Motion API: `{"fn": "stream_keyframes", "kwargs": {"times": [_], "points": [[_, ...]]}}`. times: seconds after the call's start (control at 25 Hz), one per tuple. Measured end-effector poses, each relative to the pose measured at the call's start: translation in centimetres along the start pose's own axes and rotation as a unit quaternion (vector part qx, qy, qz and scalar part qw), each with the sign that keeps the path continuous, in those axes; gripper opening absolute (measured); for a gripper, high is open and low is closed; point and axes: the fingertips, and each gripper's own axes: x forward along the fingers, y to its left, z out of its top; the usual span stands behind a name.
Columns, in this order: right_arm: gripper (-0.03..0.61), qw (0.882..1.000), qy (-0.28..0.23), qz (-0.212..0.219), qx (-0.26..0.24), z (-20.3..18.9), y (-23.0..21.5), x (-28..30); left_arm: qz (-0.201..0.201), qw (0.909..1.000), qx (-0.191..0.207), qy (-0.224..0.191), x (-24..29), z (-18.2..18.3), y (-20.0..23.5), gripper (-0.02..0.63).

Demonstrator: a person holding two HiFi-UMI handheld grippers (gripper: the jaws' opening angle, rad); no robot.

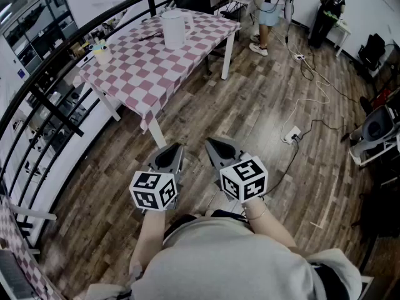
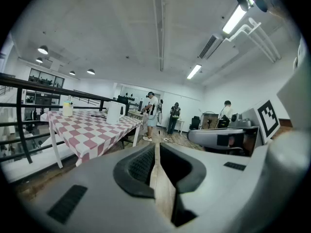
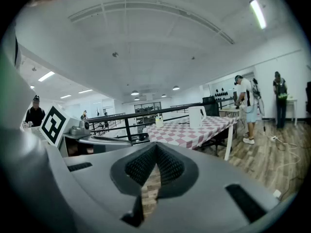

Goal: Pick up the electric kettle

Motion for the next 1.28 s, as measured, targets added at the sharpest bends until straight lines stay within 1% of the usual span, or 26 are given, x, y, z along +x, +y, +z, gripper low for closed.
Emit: {"fn": "stream_keyframes", "kwargs": {"times": [0.16, 0.28, 0.4, 0.48, 0.64, 0.8, 0.92, 1.04, 1.12, 1.2, 1.28], "points": [[0.004, 1.0, 0.004, -0.002, 0.0, -0.1, -0.5, -0.2, 0.008, 0.9997, 0.023, 0.011, 0.3, -0.3, -0.1, 0.048], [0.004, 1.0, 0.013, 0.001, -0.001, -0.7, -0.5, -0.2, 0.011, 0.9983, 0.052, 0.022, 0.6, -0.8, -0.4, 0.048], [0.004, 1.0, 0.022, 0.003, -0.005, -1.4, -0.3, -0.2, 0.009, 0.9976, 0.064, 0.026, 0.7, -1.2, -0.8, 0.048], [0.004, 1.0, 0.027, 0.003, -0.014, -1.6, 0.0, -0.2, 0.005, 0.9978, 0.061, 0.026, 0.6, -1.3, -1.0, 0.048], [0.005, 0.999, 0.027, 0.004, -0.021, -1.8, 0.1, -0.3, 0.004, 0.9992, 0.038, 0.012, 0.6, -0.9, -1.0, 0.048], [0.006, 1.0, 0.012, -0.001, -0.004, -1.7, -0.6, -0.7, -0.013, 0.9997, 0.022, -0.001, 0.5, -0.5, -1.6, 0.048], [0.006, 1.0, 0.001, -0.008, 0.001, -1.2, -1.5, -0.8, -0.012, 0.9998, 0.009, -0.017, 0.7, -0.1, -1.6, 0.049], [0.006, 1.0, -0.001, -0.007, -0.009, -0.8, -2.1, -1.0, -0.009, 0.9995, 0.012, -0.026, 1.4, 0.3, -1.9, 0.049], [0.049, 1.0, -0.002, -0.002, -0.01, -0.7, -2.4, -1.2, -0.007, 0.9994, 0.018, -0.028, 1.9, 0.4, -2.2, 0.051], [0.052, 1.0, -0.004, 0.001, -0.009, -0.7, -2.8, -1.4, 0.001, 0.9994, 0.019, -0.028, 2.1, 0.2, -2.4, 0.051], [0.078, 1.0, -0.003, 0.005, -0.007, -0.9, -3.2, -1.6, 0.009, 0.9994, 0.018, -0.027, 2.2, -0.2, -2.5, 0.066]]}}
